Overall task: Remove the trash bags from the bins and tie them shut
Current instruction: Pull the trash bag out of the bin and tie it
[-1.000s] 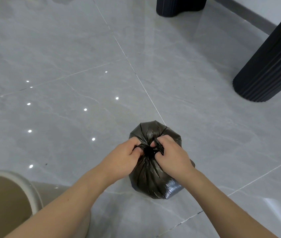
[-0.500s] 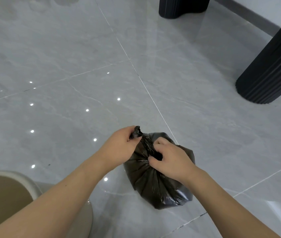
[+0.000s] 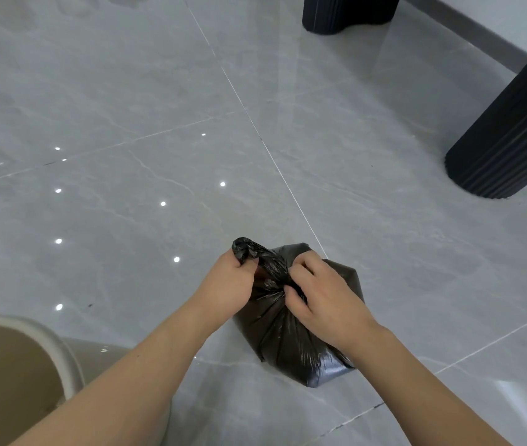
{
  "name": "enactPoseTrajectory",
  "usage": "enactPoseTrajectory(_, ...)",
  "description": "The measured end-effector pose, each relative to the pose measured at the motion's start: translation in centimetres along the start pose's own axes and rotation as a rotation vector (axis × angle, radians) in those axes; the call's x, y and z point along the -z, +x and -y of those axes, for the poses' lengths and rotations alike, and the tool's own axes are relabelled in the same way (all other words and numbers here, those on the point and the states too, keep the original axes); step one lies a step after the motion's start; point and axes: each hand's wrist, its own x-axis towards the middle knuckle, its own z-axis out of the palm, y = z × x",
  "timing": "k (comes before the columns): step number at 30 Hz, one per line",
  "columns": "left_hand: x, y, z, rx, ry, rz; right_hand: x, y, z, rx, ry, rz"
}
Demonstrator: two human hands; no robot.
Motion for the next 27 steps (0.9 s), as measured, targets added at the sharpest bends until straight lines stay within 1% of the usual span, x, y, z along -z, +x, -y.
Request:
enactPoseTrajectory(2, -0.2, 0.1, -0.1, 0.025, -0.04, -0.02, 0.1, 0.0, 0.0, 0.012, 0.015, 0.009)
enactPoseTrajectory(6, -0.7, 0.1, -0.3, 0.06, -0.139, 0.022, 0.2, 0.1, -0.1, -0.004, 0.032, 0.011)
enactPoseTrajectory(11, -1.0, 0.1, -0.5, 0.071, -0.08, 0.073, 0.4, -0.3, -0.6, -0.043, 0.06, -0.04)
enactPoseTrajectory(14, -1.1, 0.1, -0.7, 0.053, -0.05, 0.024, 0.3, -0.3, -0.6, -0.019, 0.021, -0.008)
enactPoseTrajectory(17, -1.2, 0.3, -0.7, 0.059, -0.057, 0.044, 0.5, -0.3, -0.6, -0.011, 0.016, 0.001)
enactPoseTrajectory(20, -1.4, 0.4, -0.4, 0.094, -0.037, 0.046, 0.8, -0.4, -0.7, -0.048, -0.03, -0.075)
enactPoseTrajectory(22, -1.6, 0.4, -0.2, 0.09, -0.006, 0.079, 0.9, -0.5, -1.0, -0.079, -0.07, -0.138)
enactPoseTrajectory(25, -1.8, 0.6, -0.2, 0.103, 0.001, 0.101, 0.9, -0.6, -1.4, -0.063, -0.119, -0.159)
enactPoseTrajectory(27, -1.8, 0.6, -0.3, 0.122, -0.039, 0.099, 1.0, -0.5, -1.6, -0.063, -0.146, -0.163)
